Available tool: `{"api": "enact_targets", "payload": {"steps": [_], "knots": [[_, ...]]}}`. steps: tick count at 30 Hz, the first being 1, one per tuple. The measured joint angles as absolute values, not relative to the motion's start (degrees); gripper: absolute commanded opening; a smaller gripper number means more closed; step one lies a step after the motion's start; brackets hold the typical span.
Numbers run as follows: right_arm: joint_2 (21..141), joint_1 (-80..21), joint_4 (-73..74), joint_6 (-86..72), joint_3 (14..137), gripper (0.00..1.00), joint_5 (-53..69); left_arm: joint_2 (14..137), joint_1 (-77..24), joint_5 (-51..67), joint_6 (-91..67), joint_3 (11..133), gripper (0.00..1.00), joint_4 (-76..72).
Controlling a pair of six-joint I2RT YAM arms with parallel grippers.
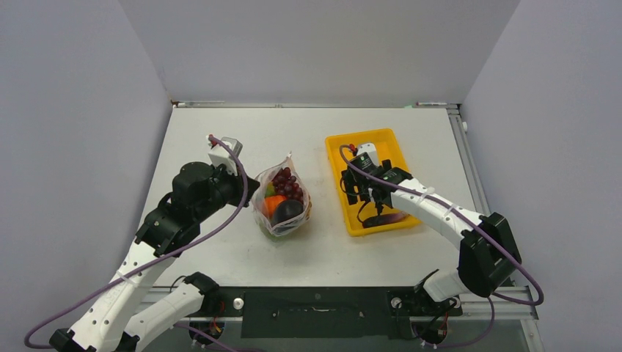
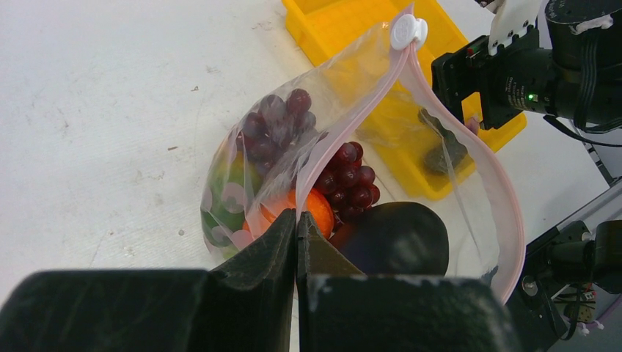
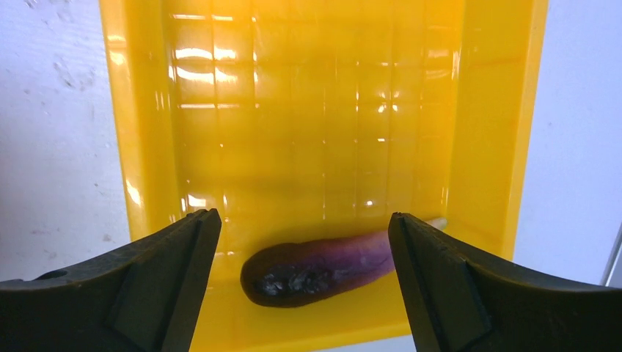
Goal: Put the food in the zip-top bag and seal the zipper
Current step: Pick up the fake vegetable from the bin.
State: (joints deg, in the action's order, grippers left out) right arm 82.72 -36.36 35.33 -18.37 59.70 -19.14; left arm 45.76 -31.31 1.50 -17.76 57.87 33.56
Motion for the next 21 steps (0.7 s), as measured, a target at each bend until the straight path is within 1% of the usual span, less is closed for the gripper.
{"api": "enact_targets", "payload": {"steps": [2, 5, 7, 8, 14, 21], "knots": [[82.7, -36.4, 37.1, -18.5, 59.7, 0.92, -19.1, 45.7, -31.3, 1.8, -17.8, 57.9, 0.0, 33.6], [82.4, -36.4, 38.4, -19.4, 59.3, 1.0, -19.0, 45.6, -31.3, 2.3, -17.8, 57.9, 0.0, 33.6], [81.4, -36.4, 38.7, -20.7, 58.1, 0.92, -19.1, 45.4, -31.3, 2.5, -17.8, 57.9, 0.0, 33.6], [80.9, -36.4, 38.8, -21.4, 57.5, 0.9, -19.1, 45.3, -31.3, 2.7, -17.8, 57.8, 0.0, 33.6], [79.9, -36.1, 39.2, -28.0, 54.0, 0.9, -19.8, 44.5, -31.3, 3.7, -17.8, 57.6, 0.0, 33.6], [79.9, -35.9, 39.5, -40.2, 52.4, 0.9, -23.1, 44.1, -31.3, 4.9, -17.8, 57.5, 0.0, 33.5]]}}
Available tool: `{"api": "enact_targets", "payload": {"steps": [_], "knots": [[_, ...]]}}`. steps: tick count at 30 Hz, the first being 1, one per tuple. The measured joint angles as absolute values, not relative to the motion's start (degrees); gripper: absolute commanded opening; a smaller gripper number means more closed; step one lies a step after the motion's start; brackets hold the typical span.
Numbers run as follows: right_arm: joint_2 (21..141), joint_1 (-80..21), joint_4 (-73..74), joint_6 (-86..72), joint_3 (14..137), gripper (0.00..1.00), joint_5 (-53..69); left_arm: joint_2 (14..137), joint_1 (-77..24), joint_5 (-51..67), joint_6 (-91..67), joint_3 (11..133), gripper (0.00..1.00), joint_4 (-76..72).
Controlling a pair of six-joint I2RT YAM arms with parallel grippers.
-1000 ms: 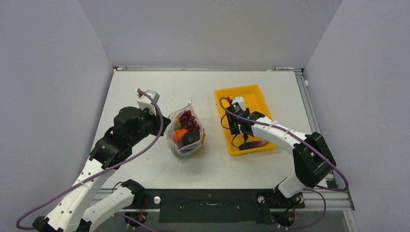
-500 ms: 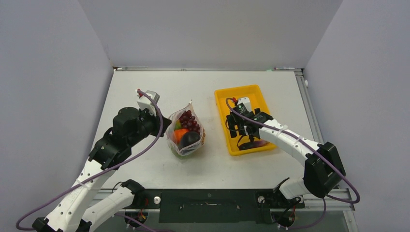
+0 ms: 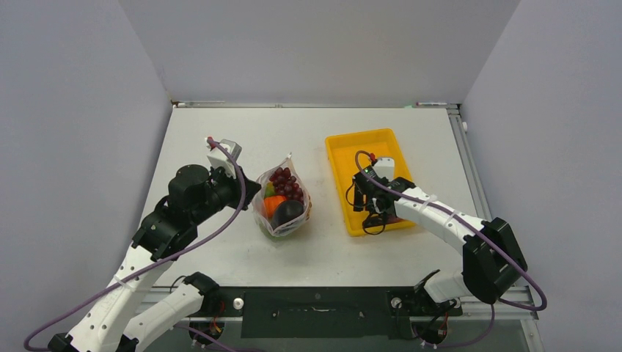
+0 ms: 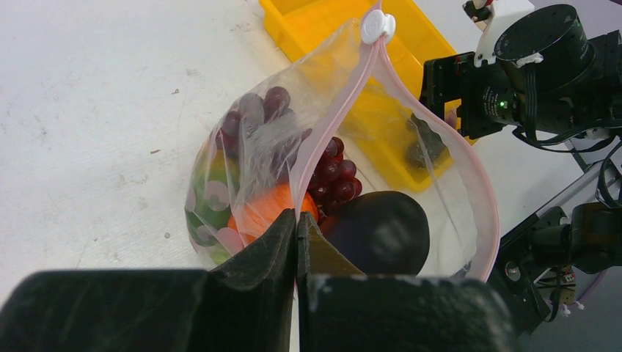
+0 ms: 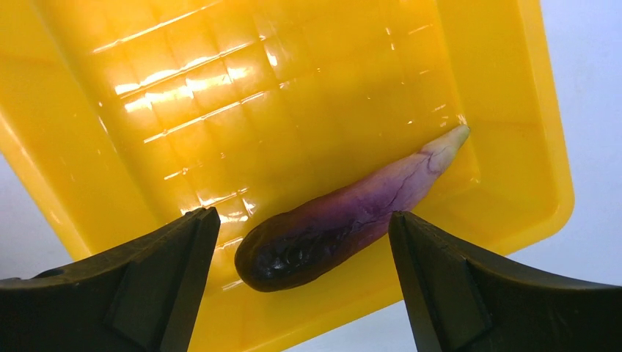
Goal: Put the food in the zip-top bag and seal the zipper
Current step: Pick up the fake vegetable from the bin.
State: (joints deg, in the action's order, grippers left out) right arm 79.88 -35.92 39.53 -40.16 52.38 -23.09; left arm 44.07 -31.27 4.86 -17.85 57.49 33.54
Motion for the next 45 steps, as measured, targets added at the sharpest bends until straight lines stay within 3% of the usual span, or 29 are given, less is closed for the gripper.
{"api": "enact_targets", "payload": {"steps": [14, 31, 37, 43, 45], "knots": [[85.9, -35.5, 48.7, -59.1, 54.0, 0.91, -29.8, 44.0, -31.3, 5.7, -18.0, 57.5, 0.0, 33.5], [90.0, -31.2, 40.9, -59.8, 50.7, 0.97, -24.7, 44.4, -31.3, 5.9, -18.0, 57.5, 0.0, 33.4], [91.0, -31.1, 37.9, -58.7, 50.7, 0.7, -23.5, 44.9, -31.3, 5.9, -18.0, 57.5, 0.0, 33.2], [91.2, -31.1, 36.7, -57.6, 50.7, 0.22, -23.2, 45.1, -31.3, 5.9, -18.0, 57.5, 0.0, 33.2], [91.3, -31.1, 36.6, -57.4, 50.8, 0.12, -23.2, 45.2, -31.3, 5.9, -18.0, 57.5, 0.0, 33.2]]}}
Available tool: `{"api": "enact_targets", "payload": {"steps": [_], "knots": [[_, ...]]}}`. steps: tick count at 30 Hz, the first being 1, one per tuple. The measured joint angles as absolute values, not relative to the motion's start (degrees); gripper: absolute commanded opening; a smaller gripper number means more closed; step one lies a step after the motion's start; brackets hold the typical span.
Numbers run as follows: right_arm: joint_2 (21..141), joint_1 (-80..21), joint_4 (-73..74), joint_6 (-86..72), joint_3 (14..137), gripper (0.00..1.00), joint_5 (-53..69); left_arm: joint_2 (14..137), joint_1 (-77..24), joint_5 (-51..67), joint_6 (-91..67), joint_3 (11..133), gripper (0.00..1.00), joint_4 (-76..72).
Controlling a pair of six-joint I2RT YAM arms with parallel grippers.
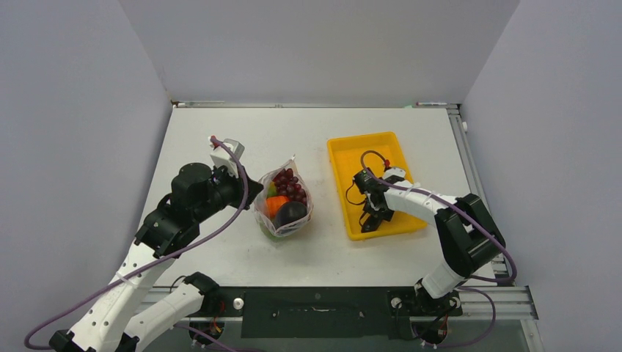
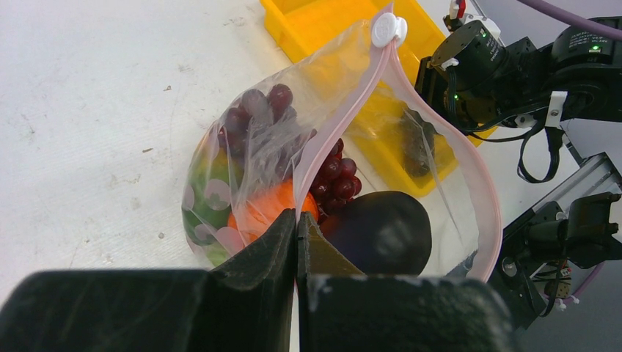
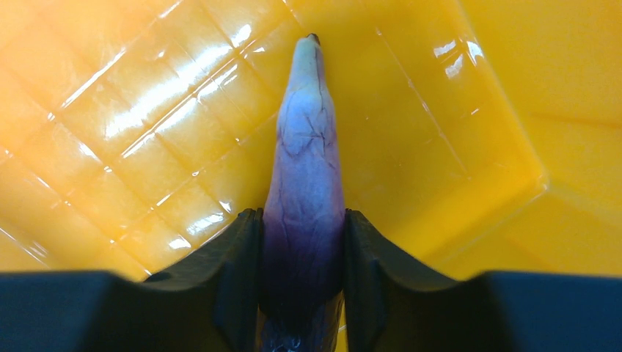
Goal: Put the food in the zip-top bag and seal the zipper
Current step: Pick up the fake vegetable from the bin, then place the fake vegetable in the zipper food storage bag.
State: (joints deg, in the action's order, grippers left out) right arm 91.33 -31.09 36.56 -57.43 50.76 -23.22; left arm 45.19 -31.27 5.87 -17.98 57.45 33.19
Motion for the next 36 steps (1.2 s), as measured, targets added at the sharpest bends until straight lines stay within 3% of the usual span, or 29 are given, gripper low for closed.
{"api": "enact_targets", "payload": {"steps": [2, 12, 24, 36], "knots": [[91.3, -31.1, 36.5, -57.3, 50.9, 0.05, -23.2, 45.3, -31.3, 5.9, -18.0, 57.5, 0.0, 33.2], [89.2, -31.0, 38.2, -54.1, 54.6, 0.05, -25.7, 45.8, -31.3, 5.6, -18.0, 57.5, 0.0, 33.2], [69.9, -31.8, 32.1, -43.0, 58.1, 0.05, -23.2, 45.9, -31.1, 5.0, -18.0, 57.5, 0.0, 33.2], [65.7, -44.4, 23.1, -34.9, 65.9, 0.05, -16.2, 45.8, -31.0, 5.0, -18.0, 57.5, 0.0, 33.2]]}}
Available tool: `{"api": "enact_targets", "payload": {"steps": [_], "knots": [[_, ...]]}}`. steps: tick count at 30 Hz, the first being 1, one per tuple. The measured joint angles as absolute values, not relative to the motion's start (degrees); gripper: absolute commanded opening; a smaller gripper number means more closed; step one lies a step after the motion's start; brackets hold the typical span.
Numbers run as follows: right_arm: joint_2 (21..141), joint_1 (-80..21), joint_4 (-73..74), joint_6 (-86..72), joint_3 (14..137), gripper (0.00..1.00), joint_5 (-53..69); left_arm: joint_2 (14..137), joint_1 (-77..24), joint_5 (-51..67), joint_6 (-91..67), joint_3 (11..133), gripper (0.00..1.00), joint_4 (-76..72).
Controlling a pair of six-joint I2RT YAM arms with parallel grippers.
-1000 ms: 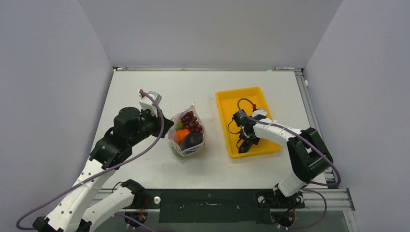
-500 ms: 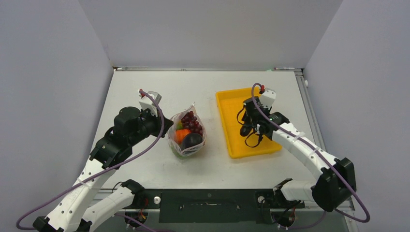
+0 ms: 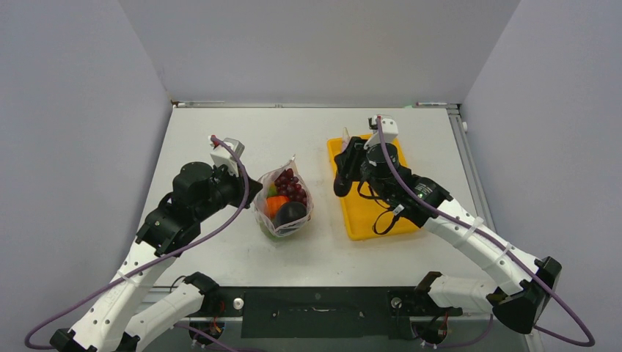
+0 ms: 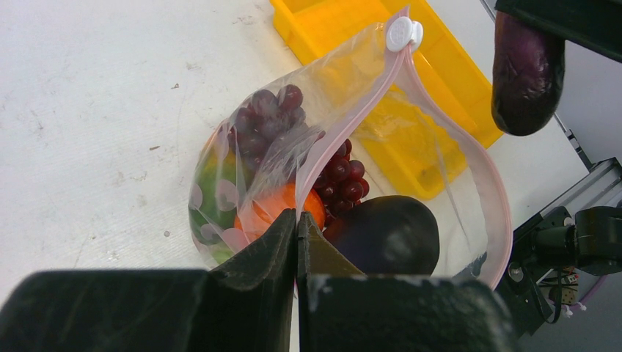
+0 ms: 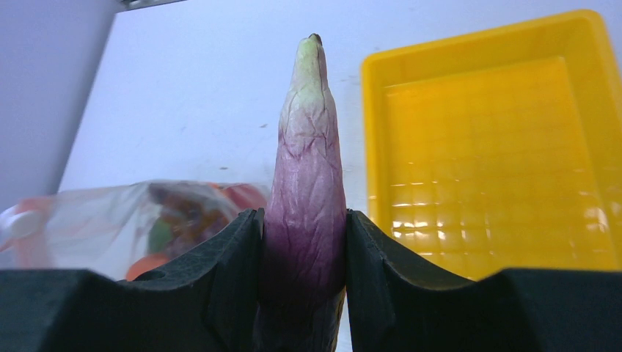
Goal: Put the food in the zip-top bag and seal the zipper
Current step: Place the fake vegetable in the zipper food storage bag.
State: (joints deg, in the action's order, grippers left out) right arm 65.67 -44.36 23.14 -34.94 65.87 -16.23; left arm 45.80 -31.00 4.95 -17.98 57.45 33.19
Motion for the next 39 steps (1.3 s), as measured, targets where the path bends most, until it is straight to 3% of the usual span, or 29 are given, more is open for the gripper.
{"api": "enact_targets", "payload": {"steps": [19, 39], "knots": [[72.6, -55.6, 19.4, -27.9, 78.4, 0.05, 1.5, 45.5, -31.0, 5.0, -18.0, 57.1, 0.0, 33.2], [78.2, -60.6, 28.1, -28.3, 83.5, 0.05, 3.4, 45.3, -31.0, 5.0, -18.0, 57.1, 0.0, 33.2]]}}
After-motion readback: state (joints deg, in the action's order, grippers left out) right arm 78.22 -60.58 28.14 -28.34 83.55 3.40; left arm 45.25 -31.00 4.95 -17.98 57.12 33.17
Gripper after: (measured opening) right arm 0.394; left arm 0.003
